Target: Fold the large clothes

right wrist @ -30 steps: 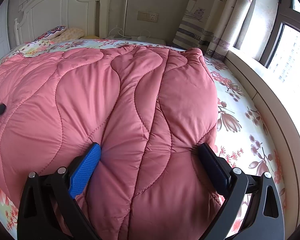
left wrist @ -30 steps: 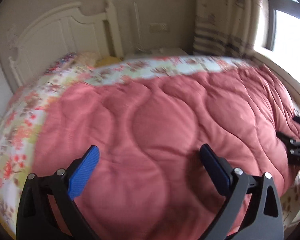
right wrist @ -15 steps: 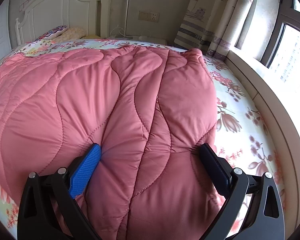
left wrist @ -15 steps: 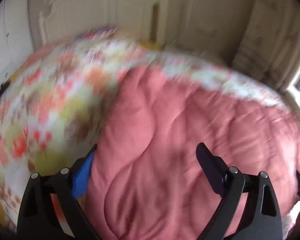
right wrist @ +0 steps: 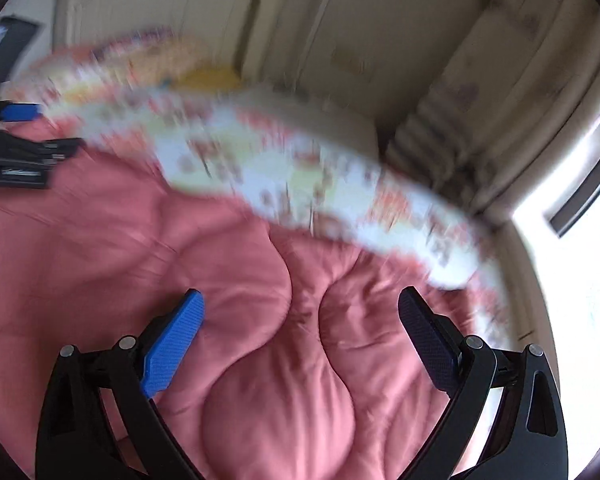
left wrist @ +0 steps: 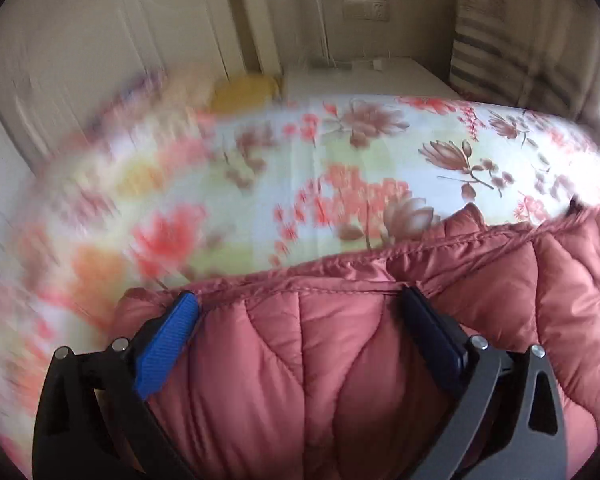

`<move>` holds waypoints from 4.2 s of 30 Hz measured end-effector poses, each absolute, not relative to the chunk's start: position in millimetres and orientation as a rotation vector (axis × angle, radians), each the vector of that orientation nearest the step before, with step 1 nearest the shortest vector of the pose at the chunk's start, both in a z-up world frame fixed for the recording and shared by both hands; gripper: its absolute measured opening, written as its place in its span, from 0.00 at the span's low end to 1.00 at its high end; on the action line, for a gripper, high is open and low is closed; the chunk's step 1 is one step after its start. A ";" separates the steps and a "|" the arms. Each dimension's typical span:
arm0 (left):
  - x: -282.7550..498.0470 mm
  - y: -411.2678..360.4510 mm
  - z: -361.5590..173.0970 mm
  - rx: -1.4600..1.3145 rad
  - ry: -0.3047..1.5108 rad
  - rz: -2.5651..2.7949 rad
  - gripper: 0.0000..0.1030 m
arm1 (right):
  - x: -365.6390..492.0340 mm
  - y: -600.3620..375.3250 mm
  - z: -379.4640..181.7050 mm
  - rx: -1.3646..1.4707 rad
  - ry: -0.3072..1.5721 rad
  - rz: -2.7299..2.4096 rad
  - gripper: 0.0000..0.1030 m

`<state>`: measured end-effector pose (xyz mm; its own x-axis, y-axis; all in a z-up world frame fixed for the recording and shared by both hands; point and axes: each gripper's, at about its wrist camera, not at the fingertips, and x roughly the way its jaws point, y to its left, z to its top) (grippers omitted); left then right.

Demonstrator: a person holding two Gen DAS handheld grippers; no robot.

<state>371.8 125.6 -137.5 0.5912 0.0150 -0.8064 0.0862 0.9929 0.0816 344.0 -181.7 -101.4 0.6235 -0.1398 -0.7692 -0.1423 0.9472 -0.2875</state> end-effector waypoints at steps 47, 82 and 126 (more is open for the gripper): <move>373.2 131.2 -138.5 0.073 0.936 -0.058 0.98 | 340.3 -191.7 -122.7 -0.032 0.924 0.178 0.96; 265.2 155.1 -78.7 0.115 0.732 0.045 0.98 | 256.0 -295.3 -76.5 0.127 0.765 -0.025 0.95; 326.5 58.5 -132.6 0.066 0.864 -0.096 0.98 | 204.5 -283.7 -148.2 0.820 0.597 0.096 0.36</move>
<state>326.5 58.5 -132.6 0.6454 -0.0574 -0.7617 0.1106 0.9937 0.0188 204.5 -283.7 -148.2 0.8326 0.3045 -0.4626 0.1439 0.6877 0.7116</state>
